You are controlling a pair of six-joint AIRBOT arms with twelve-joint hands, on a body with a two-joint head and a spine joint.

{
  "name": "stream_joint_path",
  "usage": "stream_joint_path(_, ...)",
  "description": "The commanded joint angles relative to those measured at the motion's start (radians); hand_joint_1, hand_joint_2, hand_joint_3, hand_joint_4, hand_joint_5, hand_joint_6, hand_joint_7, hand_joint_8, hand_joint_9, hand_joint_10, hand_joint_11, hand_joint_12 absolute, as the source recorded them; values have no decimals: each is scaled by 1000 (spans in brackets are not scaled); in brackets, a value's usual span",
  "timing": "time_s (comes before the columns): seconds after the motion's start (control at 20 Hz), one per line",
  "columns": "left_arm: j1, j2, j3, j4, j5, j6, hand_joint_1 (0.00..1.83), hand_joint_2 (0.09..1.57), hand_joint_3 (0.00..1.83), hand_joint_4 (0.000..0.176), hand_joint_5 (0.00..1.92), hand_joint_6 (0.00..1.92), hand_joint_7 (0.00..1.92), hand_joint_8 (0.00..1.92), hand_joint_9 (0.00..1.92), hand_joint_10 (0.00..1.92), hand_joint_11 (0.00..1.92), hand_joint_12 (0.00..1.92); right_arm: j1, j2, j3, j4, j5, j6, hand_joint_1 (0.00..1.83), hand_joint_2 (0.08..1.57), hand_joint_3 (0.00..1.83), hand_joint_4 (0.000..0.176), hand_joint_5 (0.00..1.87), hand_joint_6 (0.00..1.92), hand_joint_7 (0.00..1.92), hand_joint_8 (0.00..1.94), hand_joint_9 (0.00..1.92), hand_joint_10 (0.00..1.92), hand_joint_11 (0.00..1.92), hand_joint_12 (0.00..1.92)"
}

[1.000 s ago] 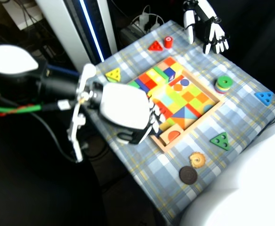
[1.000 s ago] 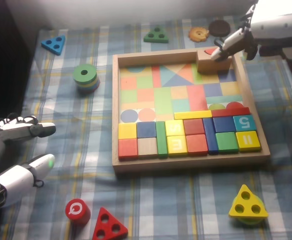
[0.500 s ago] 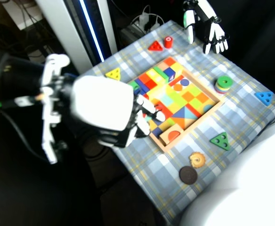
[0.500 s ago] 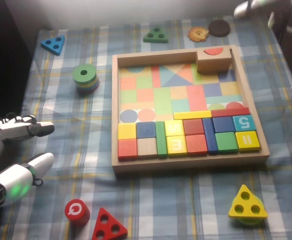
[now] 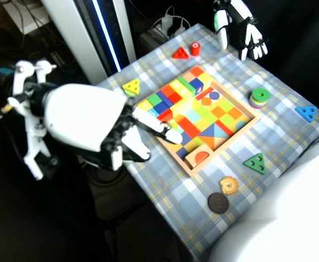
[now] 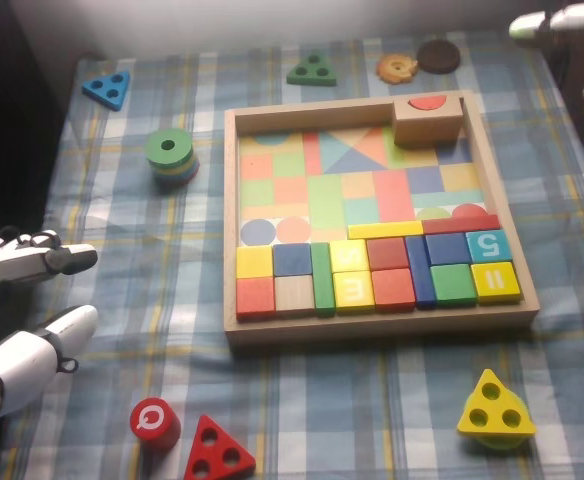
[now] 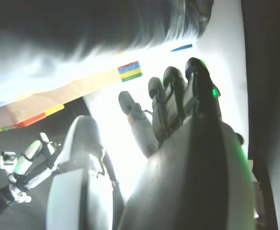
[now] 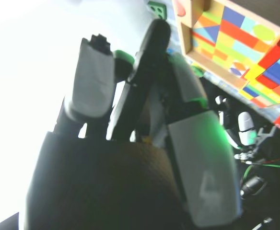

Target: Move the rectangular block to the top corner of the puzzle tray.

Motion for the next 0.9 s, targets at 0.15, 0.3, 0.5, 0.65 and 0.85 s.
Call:
stream_joint_path(0.15,-4,1,4,30,-128,-14,867,1254,0,38,708,0,389,0,236,1,0,190,-181,2,-68,261,387,-155,458,1345,5,0,273,4,822,1807,1053,1921,1069,1921)
stream_joint_path(0.3,-5,1,2,29,-133,-14,847,1260,2,45,694,1,387,0,227,2,0,102,-350,-4,-148,432,588,-276,70,1289,0,31,277,1,638,334,586,777,368,1484)
stream_joint_path(0.5,-5,-3,2,37,-111,-14,871,1259,0,41,709,4,386,1,225,0,0,122,-532,-27,-236,599,840,-311,0,1251,0,13,225,4,325,4,300,82,2,1146)
stream_joint_path(0.65,-4,-13,2,30,-128,-14,846,1262,0,62,686,0,381,0,221,2,0,118,-585,-73,-270,668,936,-311,0,1219,0,16,215,4,249,4,276,35,0,1156)
stream_joint_path(0.85,-5,-22,1,25,-141,-14,859,1260,0,41,684,0,392,1,245,8,0,258,-596,-120,-275,705,967,-311,0,1133,0,0,264,4,229,5,163,16,0,600)
